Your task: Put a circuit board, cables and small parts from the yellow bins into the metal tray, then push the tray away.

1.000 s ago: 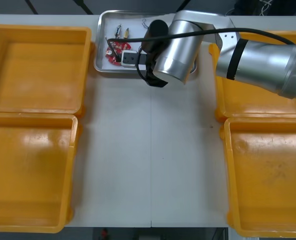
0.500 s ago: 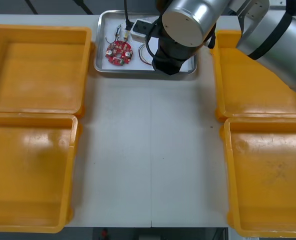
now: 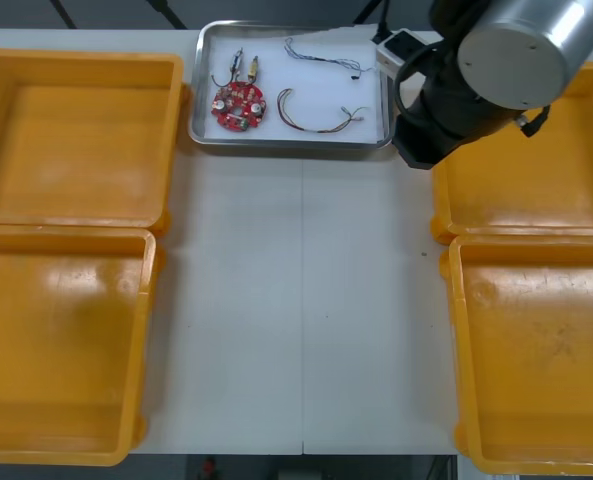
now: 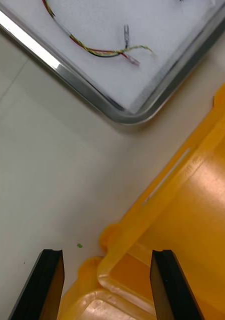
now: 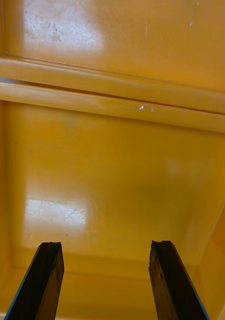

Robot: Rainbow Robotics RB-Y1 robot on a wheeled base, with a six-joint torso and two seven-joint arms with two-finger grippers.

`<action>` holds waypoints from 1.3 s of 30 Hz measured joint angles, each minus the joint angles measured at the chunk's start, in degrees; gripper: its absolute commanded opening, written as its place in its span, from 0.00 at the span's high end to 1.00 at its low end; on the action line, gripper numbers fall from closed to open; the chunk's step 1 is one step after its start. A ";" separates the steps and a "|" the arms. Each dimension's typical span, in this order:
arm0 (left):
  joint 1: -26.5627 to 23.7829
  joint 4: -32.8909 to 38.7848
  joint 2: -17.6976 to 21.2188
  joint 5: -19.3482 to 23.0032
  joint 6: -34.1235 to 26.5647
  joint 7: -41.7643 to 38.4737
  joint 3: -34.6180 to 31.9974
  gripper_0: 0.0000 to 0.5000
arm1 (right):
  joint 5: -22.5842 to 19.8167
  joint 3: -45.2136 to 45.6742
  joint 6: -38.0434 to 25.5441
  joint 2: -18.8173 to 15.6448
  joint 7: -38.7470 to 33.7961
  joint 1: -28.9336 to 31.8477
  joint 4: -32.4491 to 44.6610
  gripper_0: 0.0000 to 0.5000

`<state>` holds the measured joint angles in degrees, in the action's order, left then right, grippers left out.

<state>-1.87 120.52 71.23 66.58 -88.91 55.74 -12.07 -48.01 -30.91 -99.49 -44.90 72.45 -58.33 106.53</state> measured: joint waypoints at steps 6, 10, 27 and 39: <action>-0.01 0.00 0.00 -0.01 0.00 0.00 0.00 0.00 | -5.35 7.27 -0.85 -6.67 -7.97 6.50 2.98 0.00; -0.01 0.00 -0.01 -0.01 0.00 0.00 0.00 0.00 | -7.70 12.80 -1.72 -10.14 -12.12 11.61 5.05 0.00; -0.03 0.00 -0.01 -0.01 0.00 0.00 0.00 0.00 | -14.46 33.51 -2.54 -14.58 -21.66 34.96 10.66 0.00; -0.03 0.00 -0.01 -0.01 0.00 0.00 0.00 0.00 | -14.46 36.33 -2.55 -14.57 -21.66 40.31 11.21 0.00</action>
<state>-1.90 120.52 71.21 66.57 -88.90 55.74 -12.07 -62.47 5.42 -102.04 -59.47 50.79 -18.03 117.74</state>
